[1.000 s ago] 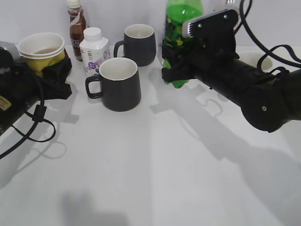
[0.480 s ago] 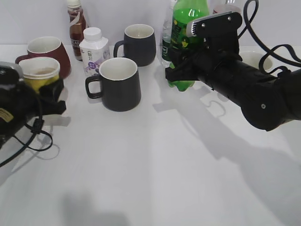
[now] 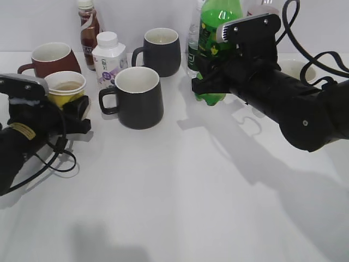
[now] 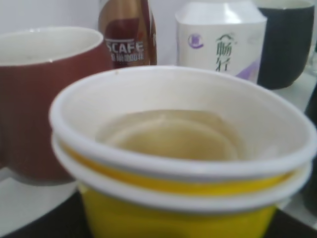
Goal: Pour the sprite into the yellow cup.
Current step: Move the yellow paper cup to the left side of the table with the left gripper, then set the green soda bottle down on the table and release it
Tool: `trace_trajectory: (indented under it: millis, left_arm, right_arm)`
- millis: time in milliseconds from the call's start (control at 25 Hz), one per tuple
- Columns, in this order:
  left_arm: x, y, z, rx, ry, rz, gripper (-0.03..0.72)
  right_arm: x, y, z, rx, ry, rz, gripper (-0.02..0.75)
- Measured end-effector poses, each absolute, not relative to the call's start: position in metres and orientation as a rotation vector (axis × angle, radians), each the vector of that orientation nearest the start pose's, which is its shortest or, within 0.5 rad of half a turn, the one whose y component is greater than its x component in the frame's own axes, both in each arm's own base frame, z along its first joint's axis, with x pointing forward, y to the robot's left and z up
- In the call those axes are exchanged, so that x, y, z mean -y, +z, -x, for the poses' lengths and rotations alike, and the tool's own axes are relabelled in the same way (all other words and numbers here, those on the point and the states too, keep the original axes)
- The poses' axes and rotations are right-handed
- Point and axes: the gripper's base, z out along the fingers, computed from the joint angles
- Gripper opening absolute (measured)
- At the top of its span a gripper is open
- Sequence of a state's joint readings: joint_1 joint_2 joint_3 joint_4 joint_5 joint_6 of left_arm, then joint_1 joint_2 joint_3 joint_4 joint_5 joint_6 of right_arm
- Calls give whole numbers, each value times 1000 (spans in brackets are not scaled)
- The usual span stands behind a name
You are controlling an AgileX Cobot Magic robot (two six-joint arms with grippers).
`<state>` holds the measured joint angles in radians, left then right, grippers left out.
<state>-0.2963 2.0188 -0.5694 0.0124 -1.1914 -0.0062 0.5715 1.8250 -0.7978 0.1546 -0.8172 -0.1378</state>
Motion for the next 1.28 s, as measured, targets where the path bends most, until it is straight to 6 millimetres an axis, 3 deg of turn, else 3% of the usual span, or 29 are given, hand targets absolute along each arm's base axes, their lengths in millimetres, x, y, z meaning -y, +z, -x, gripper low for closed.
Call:
trace_trajectory:
  millis: [160, 440, 760, 1280]
  left_arm:
    - [96, 101, -309, -1713, -235, -272, 426]
    - [96, 98, -309, -1726, -234, -275, 540]
    - [92, 92, -297, -1770, -229, -279, 605]
    - [73, 108, -258, -1814, -176, -204, 617]
  right_arm:
    - [-188, 185, -311, -1652, 302, 432, 357]
    - [-188, 185, -311, -1647, 286, 449, 357]
    - [-188, 185, -312, -1646, 283, 451, 357]
    - [-192, 145, -318, -1685, 277, 457, 357]
